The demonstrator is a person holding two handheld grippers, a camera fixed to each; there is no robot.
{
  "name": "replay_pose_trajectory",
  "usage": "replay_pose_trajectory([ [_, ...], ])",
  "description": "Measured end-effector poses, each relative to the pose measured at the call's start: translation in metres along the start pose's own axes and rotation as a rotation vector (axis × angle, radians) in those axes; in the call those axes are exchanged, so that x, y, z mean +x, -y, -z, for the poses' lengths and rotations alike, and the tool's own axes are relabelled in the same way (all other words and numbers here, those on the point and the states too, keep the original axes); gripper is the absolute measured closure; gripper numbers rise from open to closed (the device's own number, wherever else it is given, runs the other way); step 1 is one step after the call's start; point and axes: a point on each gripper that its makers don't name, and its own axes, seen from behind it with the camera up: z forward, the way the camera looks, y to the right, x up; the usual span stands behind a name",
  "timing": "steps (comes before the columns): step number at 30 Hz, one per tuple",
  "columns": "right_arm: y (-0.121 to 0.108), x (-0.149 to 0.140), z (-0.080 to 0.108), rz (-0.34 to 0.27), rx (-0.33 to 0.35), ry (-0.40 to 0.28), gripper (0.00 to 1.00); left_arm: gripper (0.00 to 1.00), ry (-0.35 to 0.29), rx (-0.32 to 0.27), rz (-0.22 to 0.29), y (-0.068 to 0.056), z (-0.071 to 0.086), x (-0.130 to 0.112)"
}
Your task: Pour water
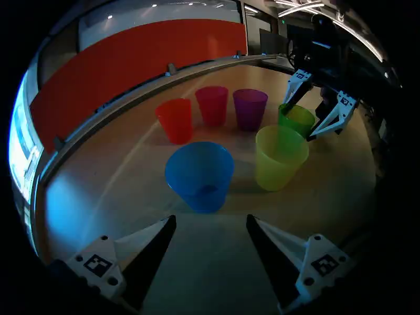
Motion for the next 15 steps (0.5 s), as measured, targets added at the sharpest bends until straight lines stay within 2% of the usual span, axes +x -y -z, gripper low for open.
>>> replay_pose_trajectory([
  [8, 0.001, -0.001, 0.007, -0.006, -0.018, -0.003, 0.01, 0.01, -0.004, 0.009, 0.013, 0.003, 0.005, -0.002],
  [15, 0.001, -0.011, 0.022, -0.019, -0.054, -0.005, 0.01, 0.01, -0.012, 0.036, 0.03, 0.005, 0.013, -0.005],
])
